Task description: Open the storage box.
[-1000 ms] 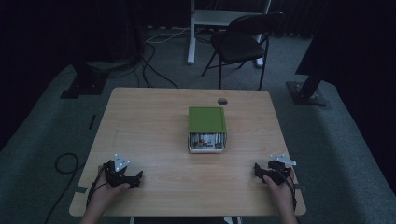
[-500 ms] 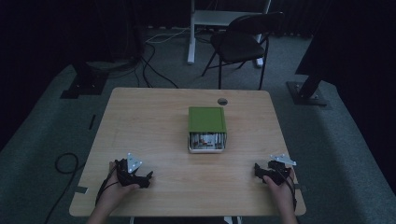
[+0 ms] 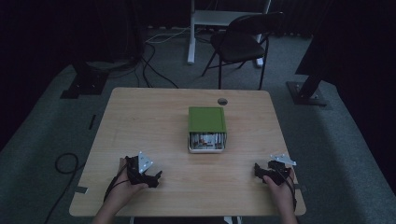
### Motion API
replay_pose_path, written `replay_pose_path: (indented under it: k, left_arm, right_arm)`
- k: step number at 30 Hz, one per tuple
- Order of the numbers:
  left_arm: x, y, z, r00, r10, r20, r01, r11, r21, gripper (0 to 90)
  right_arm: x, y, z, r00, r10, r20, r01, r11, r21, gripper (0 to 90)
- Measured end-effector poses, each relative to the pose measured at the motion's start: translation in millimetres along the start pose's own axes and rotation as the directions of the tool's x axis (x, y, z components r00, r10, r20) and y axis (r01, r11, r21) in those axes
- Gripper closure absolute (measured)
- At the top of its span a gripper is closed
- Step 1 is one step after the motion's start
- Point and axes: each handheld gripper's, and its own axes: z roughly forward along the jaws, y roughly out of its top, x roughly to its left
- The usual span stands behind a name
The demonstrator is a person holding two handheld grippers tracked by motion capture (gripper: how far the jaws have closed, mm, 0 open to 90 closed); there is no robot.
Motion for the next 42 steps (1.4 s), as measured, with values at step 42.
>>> replay_pose_path:
  k: [42]
  left_arm:
    - [-83.1, 64.6, 23.9, 0.9473, 0.308, 0.087, -0.298, 0.9479, -0.113, 2.6]
  right_arm:
    - [0.0, 0.0, 0.1, 1.0000, 0.001, 0.000, -0.001, 1.000, 0.000, 11.2]
